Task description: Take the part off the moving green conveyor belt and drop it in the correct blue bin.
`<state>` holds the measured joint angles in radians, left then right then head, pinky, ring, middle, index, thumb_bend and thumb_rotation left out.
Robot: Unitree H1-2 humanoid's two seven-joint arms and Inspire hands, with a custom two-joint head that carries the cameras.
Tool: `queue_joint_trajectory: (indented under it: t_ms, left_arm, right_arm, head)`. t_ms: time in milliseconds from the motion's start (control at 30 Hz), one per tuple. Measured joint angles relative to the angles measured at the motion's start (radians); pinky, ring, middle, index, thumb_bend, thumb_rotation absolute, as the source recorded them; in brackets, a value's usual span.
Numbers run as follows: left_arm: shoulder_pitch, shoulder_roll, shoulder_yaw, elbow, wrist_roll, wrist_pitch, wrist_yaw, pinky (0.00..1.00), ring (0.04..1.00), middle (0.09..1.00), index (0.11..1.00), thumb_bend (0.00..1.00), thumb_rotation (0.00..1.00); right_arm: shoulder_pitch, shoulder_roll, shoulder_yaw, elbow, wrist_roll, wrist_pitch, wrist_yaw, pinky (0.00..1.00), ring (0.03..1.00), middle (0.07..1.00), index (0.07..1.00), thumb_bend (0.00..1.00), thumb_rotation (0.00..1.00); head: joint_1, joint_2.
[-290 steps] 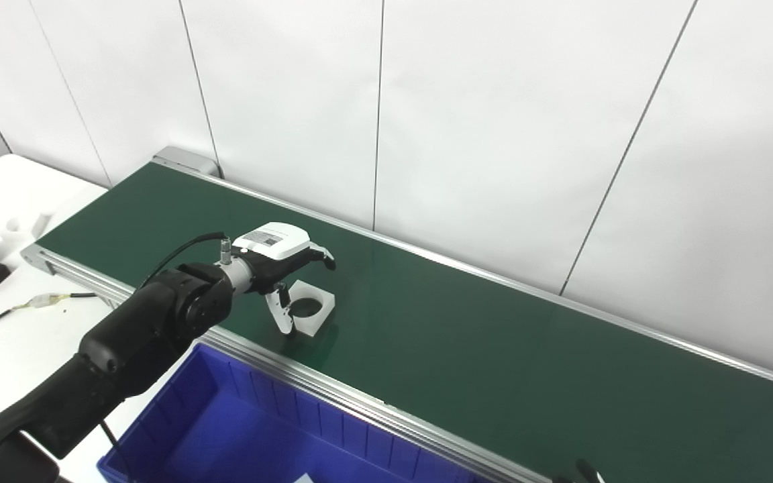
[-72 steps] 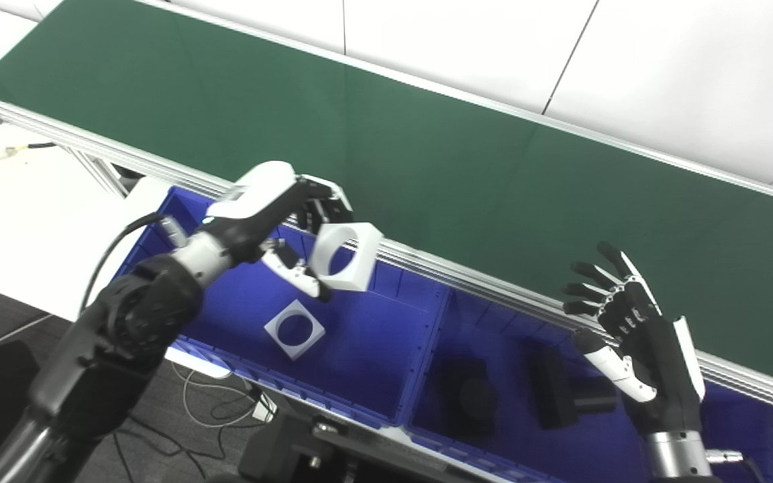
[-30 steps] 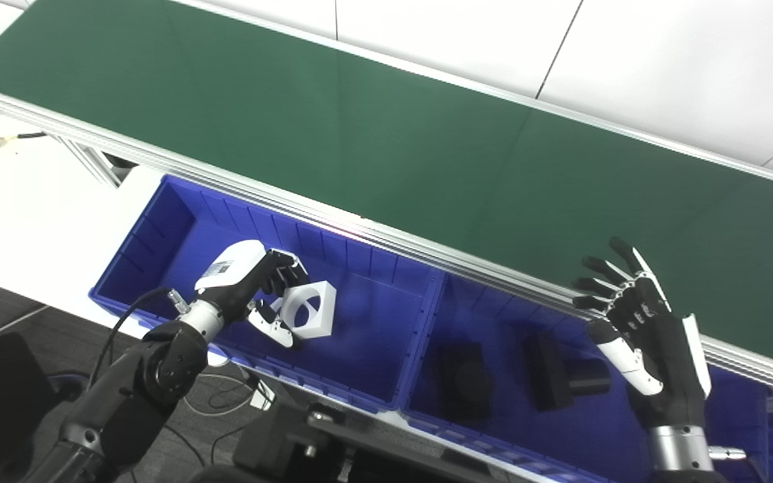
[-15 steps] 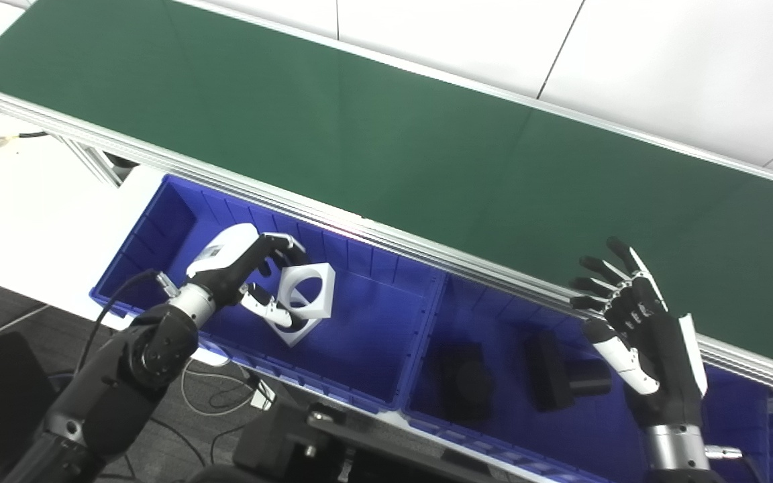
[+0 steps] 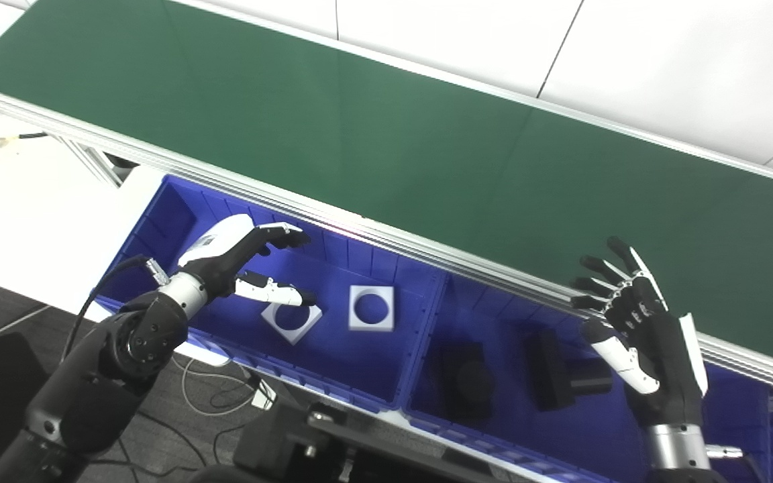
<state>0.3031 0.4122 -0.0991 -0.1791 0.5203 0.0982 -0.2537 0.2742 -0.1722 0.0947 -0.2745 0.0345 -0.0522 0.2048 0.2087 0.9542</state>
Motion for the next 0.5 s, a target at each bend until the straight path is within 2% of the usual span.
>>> queue_joint_trajectory:
  t_ms: [33, 67, 100, 133, 200, 300, 400, 500]
  left_arm:
    - [0.000, 0.000, 0.000, 0.000, 0.000, 0.000, -0.001, 0.71, 0.800, 0.809, 0.813, 0.73, 0.67]
    - [0.000, 0.000, 0.001, 0.000, -0.005, 0.000, -0.001, 0.71, 0.798, 0.808, 0.812, 0.73, 0.69]
    - [0.001, -0.001, 0.006, 0.001, -0.020, -0.003, 0.000, 0.68, 0.780, 0.798, 0.805, 0.74, 0.78]
    - [0.005, -0.005, 0.017, 0.002, -0.048, -0.022, 0.011, 0.66, 0.763, 0.791, 0.798, 0.74, 0.85]
    - [0.013, -0.021, 0.046, 0.006, -0.098, -0.081, 0.047, 0.63, 0.721, 0.767, 0.782, 0.73, 0.92]
    - [0.025, -0.066, 0.071, -0.011, -0.163, -0.155, 0.097, 0.59, 0.667, 0.732, 0.757, 0.76, 0.95]
    - [0.034, -0.099, 0.061, -0.080, -0.221, -0.198, 0.097, 0.57, 0.637, 0.699, 0.714, 0.80, 0.94]
    - [0.031, -0.116, 0.042, -0.204, -0.329, -0.185, 0.065, 0.52, 0.578, 0.623, 0.641, 0.80, 0.90]
  right_arm:
    - [0.000, 0.000, 0.000, 0.001, 0.000, 0.000, 0.000, 0.62, 0.723, 0.805, 0.923, 0.81, 0.56]
    - [0.000, 0.000, 0.000, 0.001, 0.000, 0.000, 0.000, 0.62, 0.723, 0.805, 0.923, 0.81, 0.56]
    - [0.000, 0.000, 0.000, 0.002, 0.000, 0.000, 0.000, 0.62, 0.722, 0.805, 0.923, 0.81, 0.56]
    - [0.000, 0.000, 0.000, 0.002, 0.000, 0.000, 0.000, 0.62, 0.721, 0.804, 0.923, 0.82, 0.56]
    - [0.001, 0.000, 0.000, 0.002, 0.000, 0.000, 0.000, 0.62, 0.719, 0.802, 0.922, 0.82, 0.57]
    - [0.001, 0.000, 0.002, 0.002, 0.000, 0.000, 0.000, 0.62, 0.717, 0.801, 0.924, 0.82, 0.57]
    - [0.001, 0.002, 0.006, 0.007, 0.000, 0.000, 0.000, 0.62, 0.718, 0.802, 0.923, 0.81, 0.57]
    - [0.001, 0.002, 0.012, 0.020, -0.003, 0.000, 0.000, 0.63, 0.719, 0.801, 0.921, 0.82, 0.57]
  head:
    - [-0.002, -0.002]
    - [-0.002, -0.002]
    - [-0.006, -0.003]
    - [-0.009, -0.006]
    - [-0.014, -0.008]
    - [-0.017, -0.015]
    - [-0.020, -0.020]
    - [-0.043, -0.032]
